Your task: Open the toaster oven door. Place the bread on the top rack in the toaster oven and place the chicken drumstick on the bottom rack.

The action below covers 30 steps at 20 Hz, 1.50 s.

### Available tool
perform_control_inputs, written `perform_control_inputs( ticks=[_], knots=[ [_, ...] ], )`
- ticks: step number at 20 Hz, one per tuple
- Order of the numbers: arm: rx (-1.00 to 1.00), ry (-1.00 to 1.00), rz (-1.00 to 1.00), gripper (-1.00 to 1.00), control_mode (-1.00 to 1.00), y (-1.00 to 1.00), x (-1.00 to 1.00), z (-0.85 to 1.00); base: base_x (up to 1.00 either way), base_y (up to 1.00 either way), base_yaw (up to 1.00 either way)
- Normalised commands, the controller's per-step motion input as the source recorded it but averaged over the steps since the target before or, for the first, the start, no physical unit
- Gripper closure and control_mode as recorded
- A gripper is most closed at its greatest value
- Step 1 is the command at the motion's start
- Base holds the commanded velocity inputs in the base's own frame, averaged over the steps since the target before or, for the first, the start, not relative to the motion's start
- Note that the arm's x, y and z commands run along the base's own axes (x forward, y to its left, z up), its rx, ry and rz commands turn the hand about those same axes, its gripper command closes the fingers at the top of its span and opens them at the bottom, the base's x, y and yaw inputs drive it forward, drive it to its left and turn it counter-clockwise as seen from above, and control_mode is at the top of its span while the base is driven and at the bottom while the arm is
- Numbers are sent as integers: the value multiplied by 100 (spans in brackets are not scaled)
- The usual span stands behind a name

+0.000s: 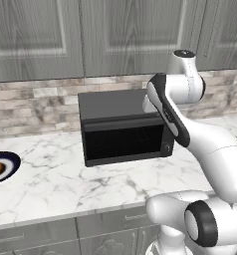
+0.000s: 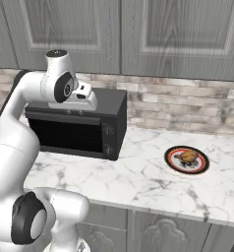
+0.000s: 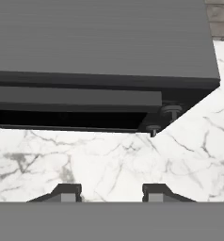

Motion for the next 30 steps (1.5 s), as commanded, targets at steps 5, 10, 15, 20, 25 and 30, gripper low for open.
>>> perform_control_inputs(
  ticks=[5,10,15,20,25,30],
  knots=[
    [0,0,0,-100,100,0,0,0,0,0,0],
    [0,0,0,-100,100,0,0,0,0,0,0],
    [0,0,0,-100,100,0,0,0,-2,0,0],
    [0,0,0,-100,100,0,0,0,-48,-4,0],
    [0,0,0,-100,100,0,0,0,-31,-24,0],
    [0,0,0,-100,100,0,0,0,2,-52,0]
  ],
)
